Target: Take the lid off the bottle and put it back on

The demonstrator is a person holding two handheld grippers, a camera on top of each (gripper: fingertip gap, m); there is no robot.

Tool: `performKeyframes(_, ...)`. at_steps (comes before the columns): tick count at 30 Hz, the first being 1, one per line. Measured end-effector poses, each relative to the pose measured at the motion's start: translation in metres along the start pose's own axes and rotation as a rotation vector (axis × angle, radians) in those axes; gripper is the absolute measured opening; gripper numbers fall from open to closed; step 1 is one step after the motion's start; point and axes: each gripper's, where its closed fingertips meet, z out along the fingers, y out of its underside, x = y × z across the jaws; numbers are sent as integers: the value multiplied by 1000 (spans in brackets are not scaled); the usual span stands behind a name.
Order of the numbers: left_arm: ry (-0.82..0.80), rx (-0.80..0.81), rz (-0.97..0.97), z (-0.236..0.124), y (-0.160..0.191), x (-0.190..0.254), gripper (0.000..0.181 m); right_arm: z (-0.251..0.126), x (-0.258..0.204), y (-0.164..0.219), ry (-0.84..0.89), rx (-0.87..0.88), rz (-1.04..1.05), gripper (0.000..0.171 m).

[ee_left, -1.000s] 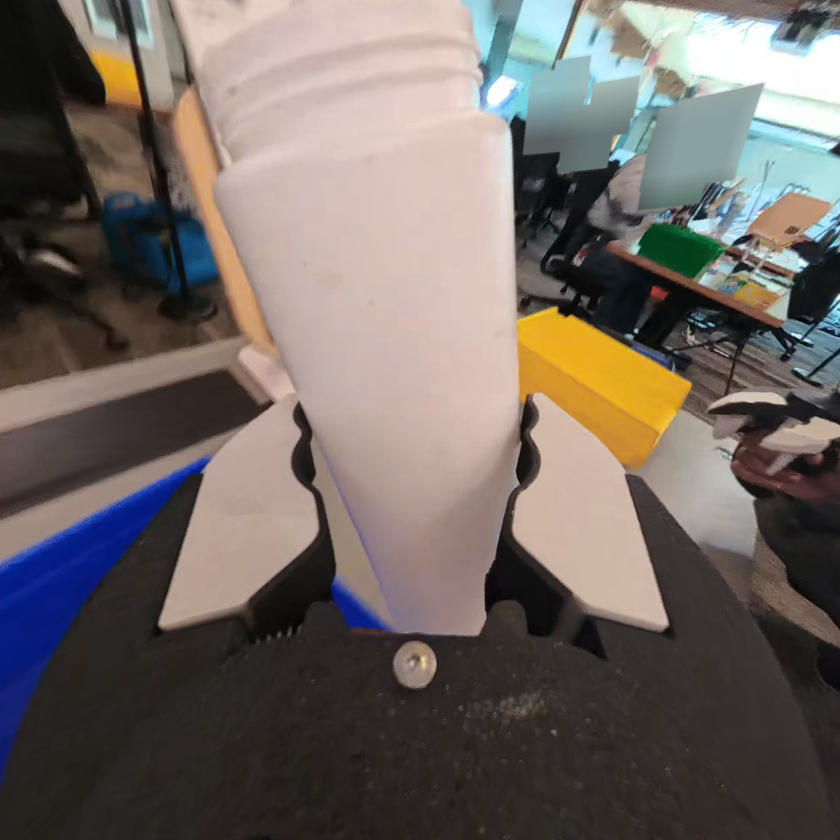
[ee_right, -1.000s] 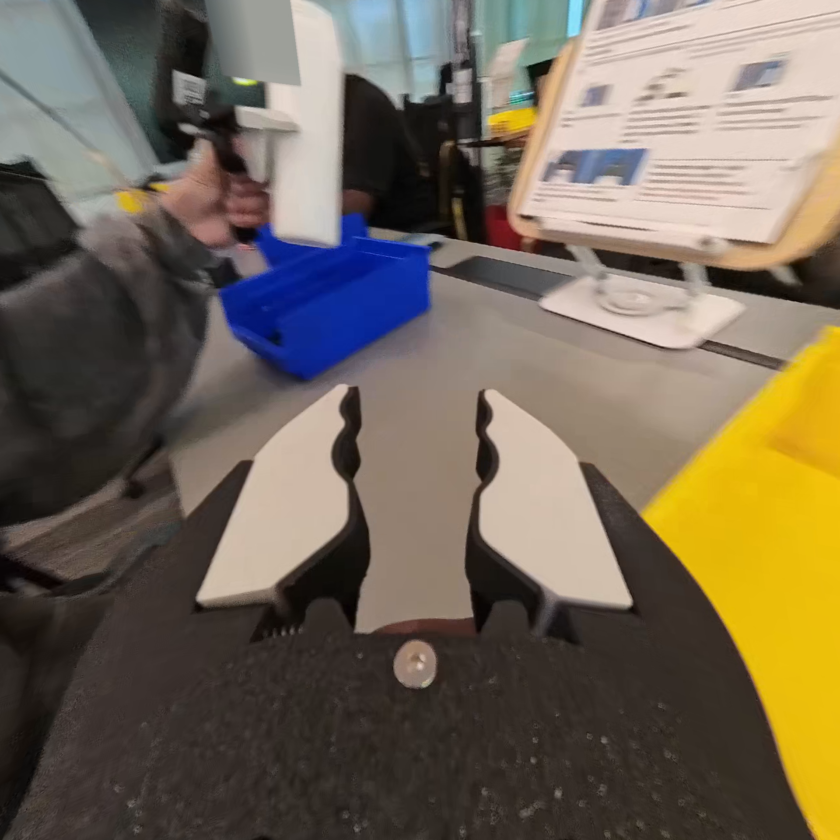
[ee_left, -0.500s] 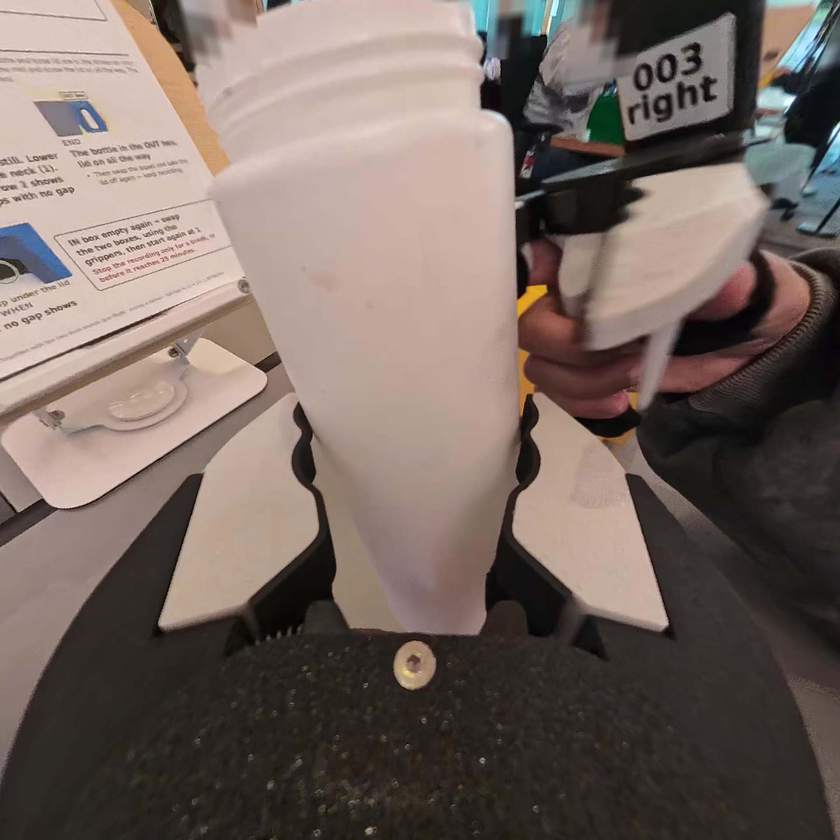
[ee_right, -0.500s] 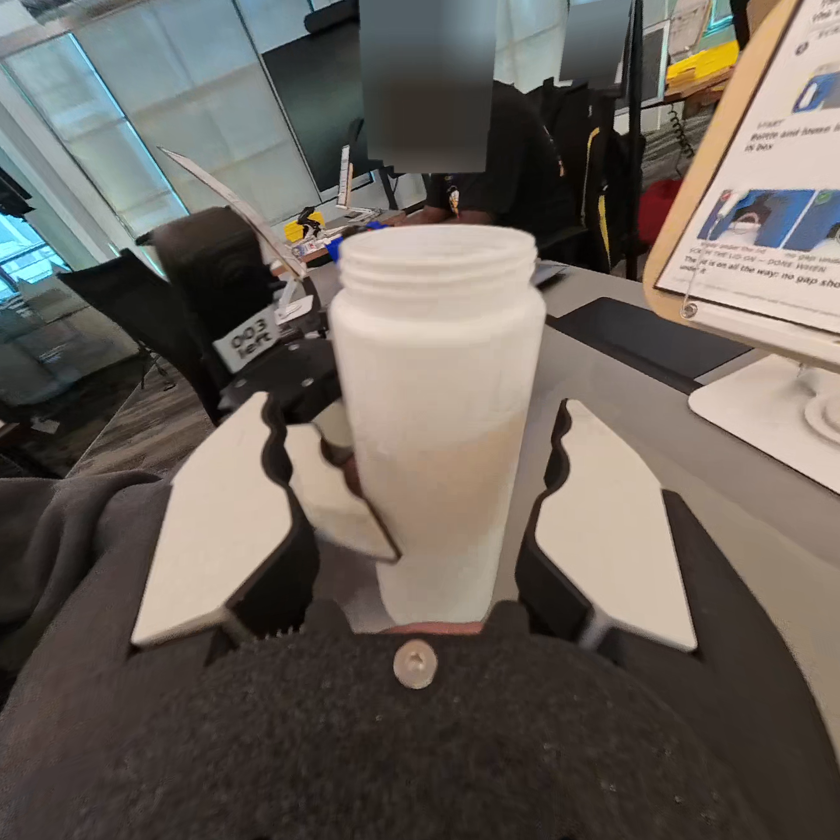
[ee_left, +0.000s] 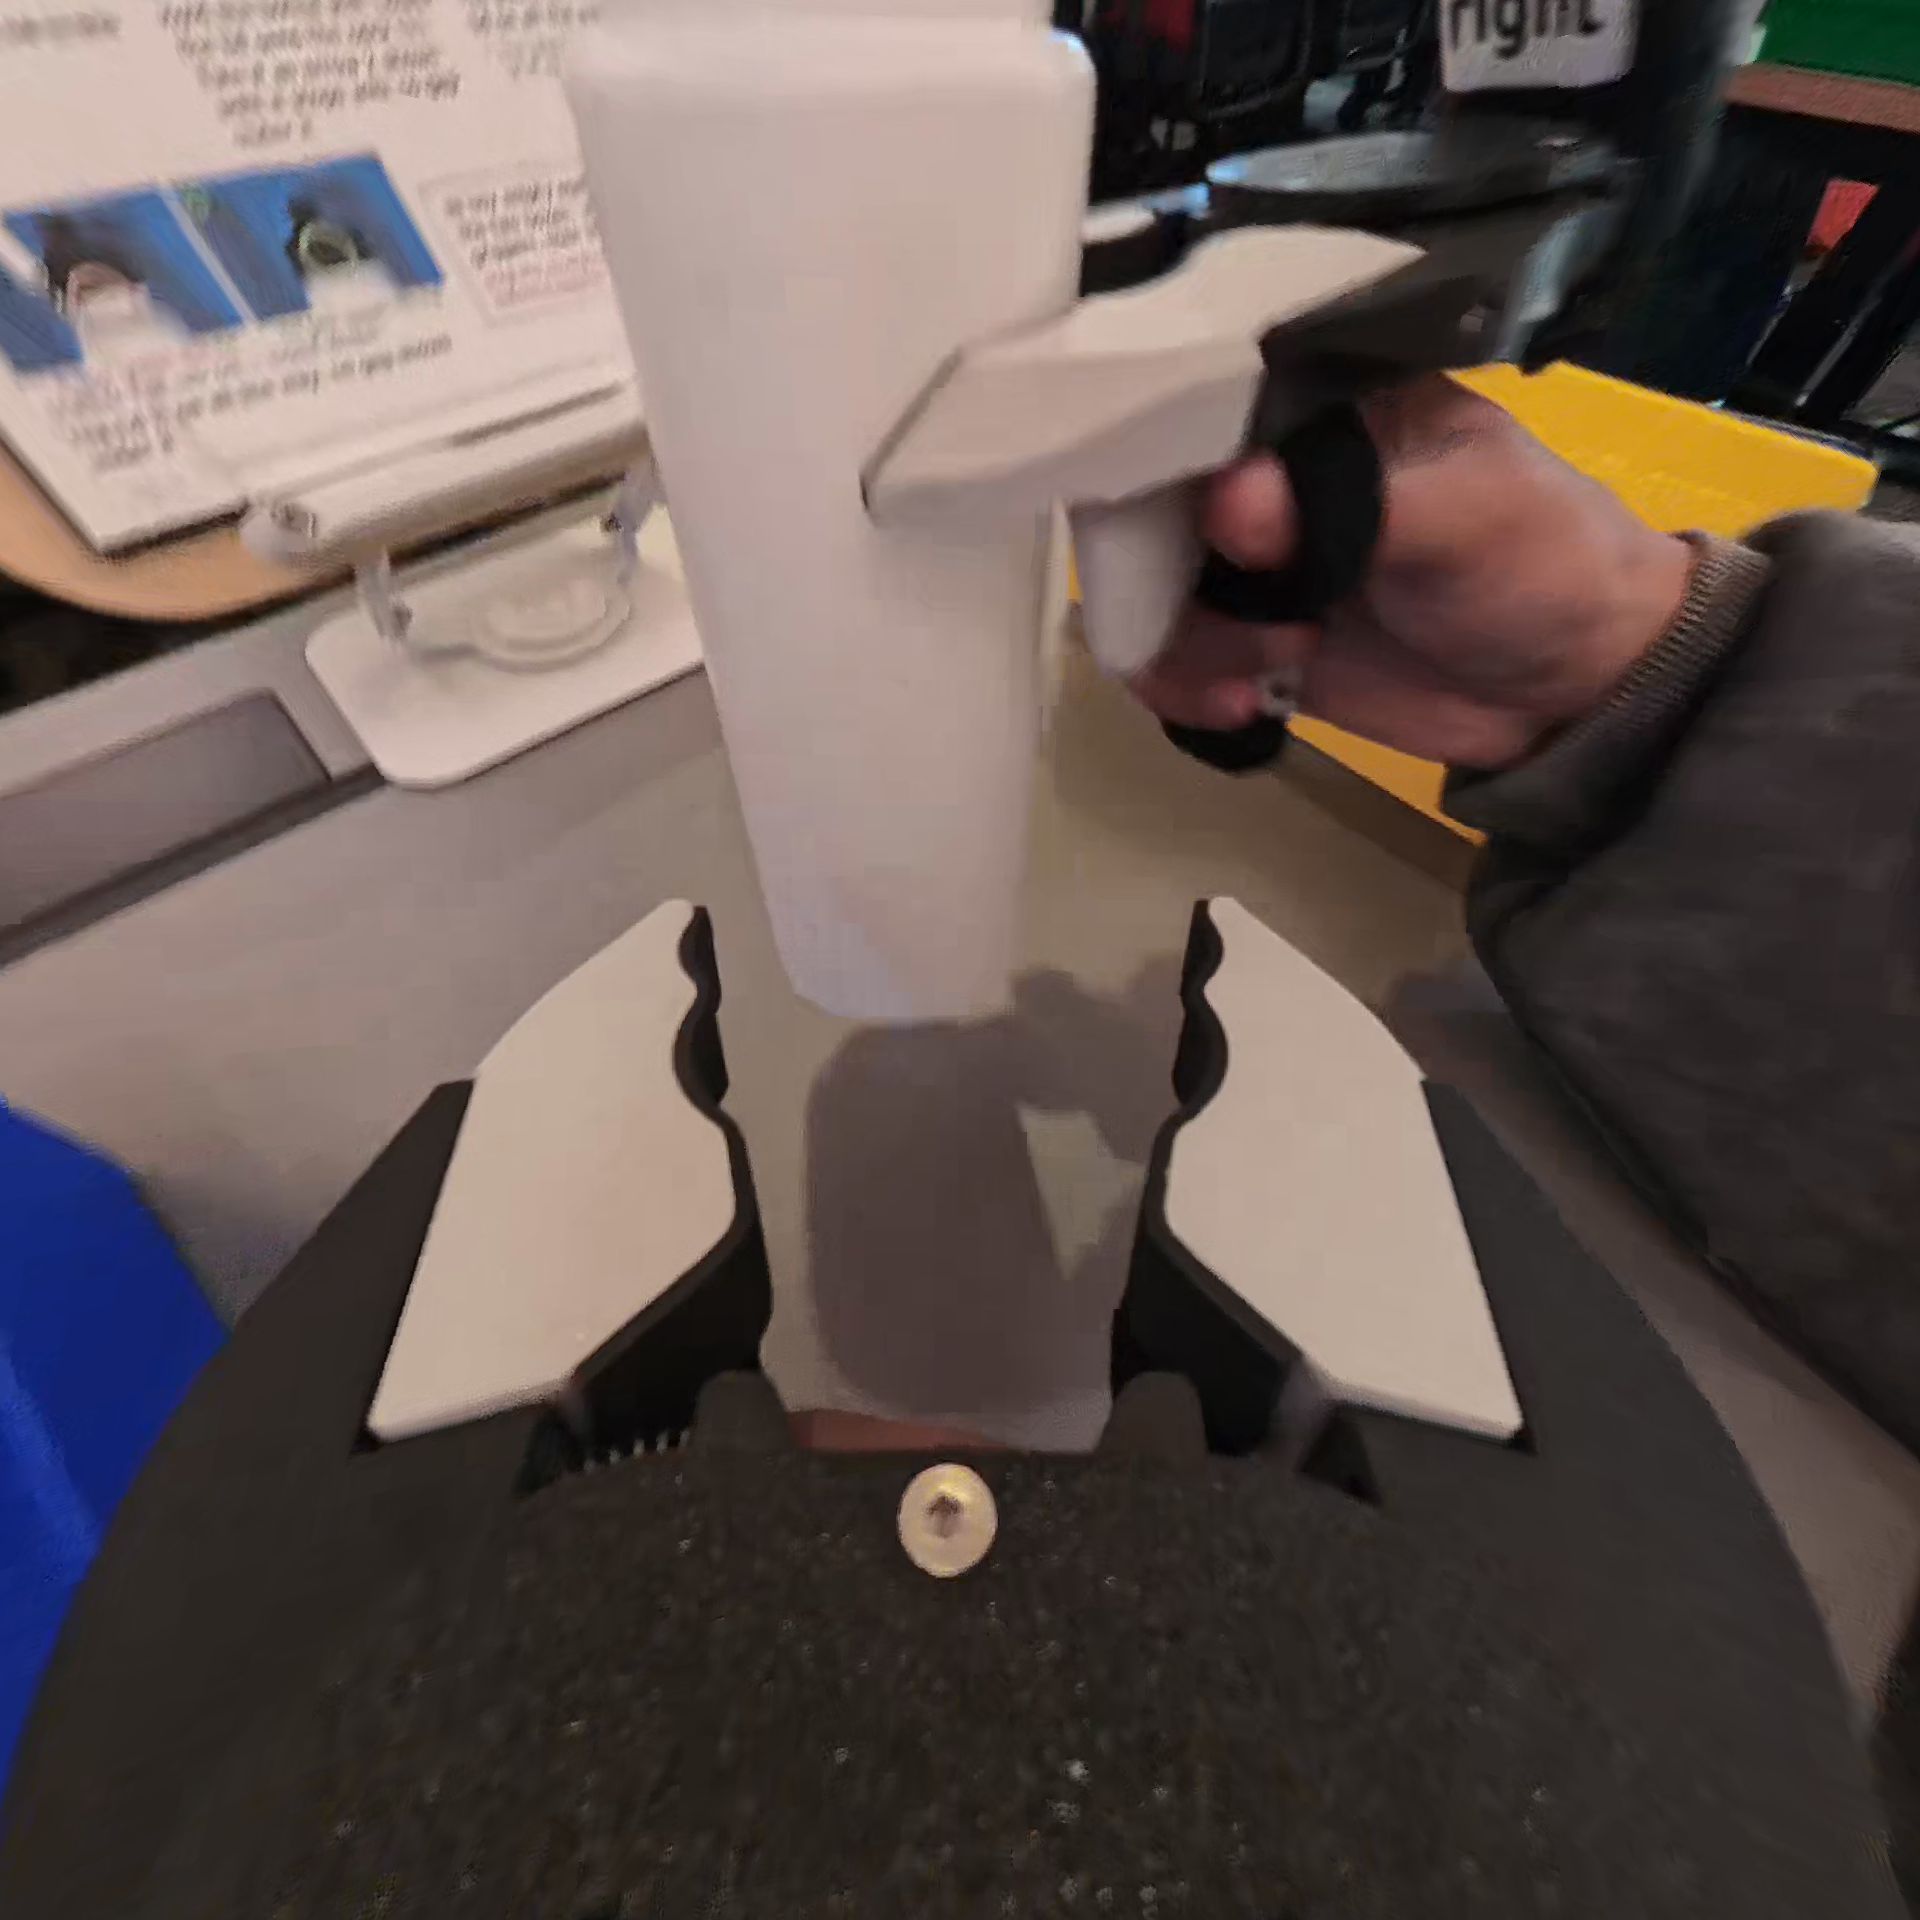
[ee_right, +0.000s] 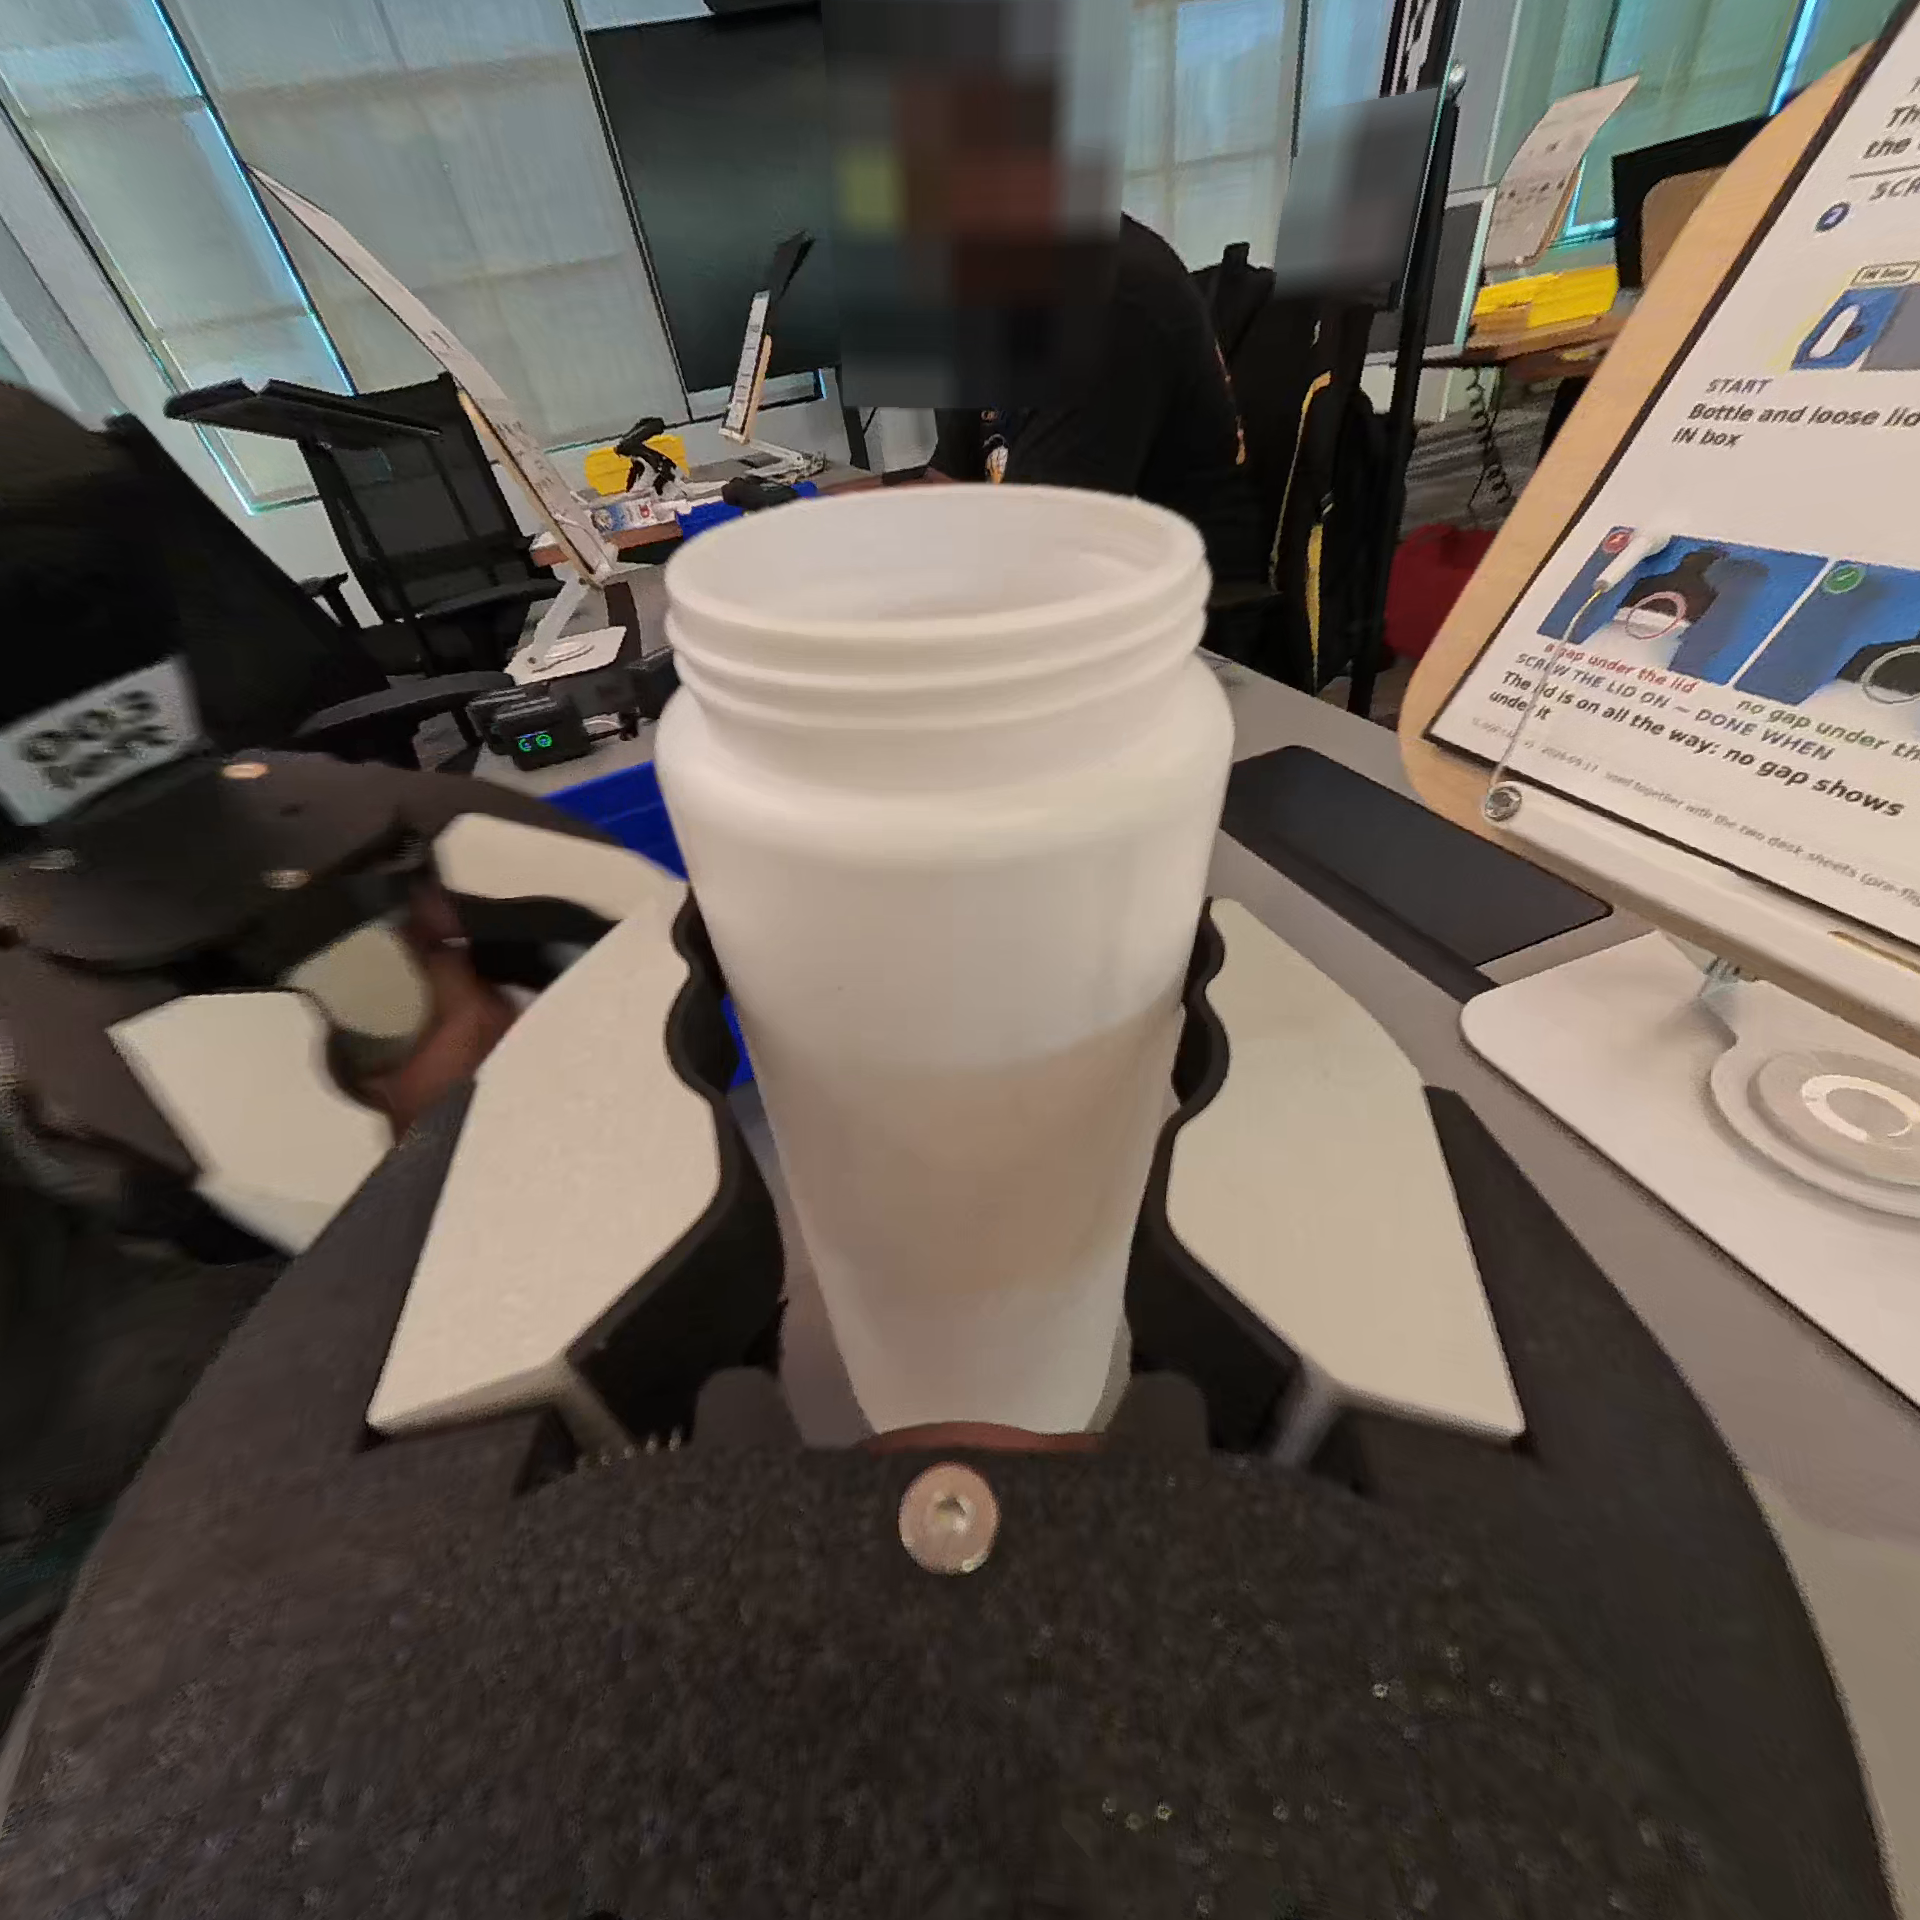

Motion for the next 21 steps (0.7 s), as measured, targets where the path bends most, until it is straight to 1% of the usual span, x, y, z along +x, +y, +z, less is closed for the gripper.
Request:
performKeyframes(5,-31,8,-43,-74,49,19,83,4,15,27,31,16,-83,84)
performKeyframes(7,-54,5,-42,-102,70,20,82,1,24,39,81,0,-126,84)
performKeyframes(9,-73,-20,-49,-128,89,15,80,-2,31,45,90,0,-103,84)
performKeyframes(12,-133,-59,-105,-165,111,-6,78,0,37,64,82,-54,-74,85)
performKeyframes(15,-195,-153,-159,-195,130,-36,81,0,34,62,70,8,-94,85)
performKeyframes(18,-298,-319,-201,-215,147,-78,82,0,35,62,69,18,-99,85)
performKeyframes(21,-381,-488,-288,-225,152,-116,79,0,34,61,73,44,-101,85)
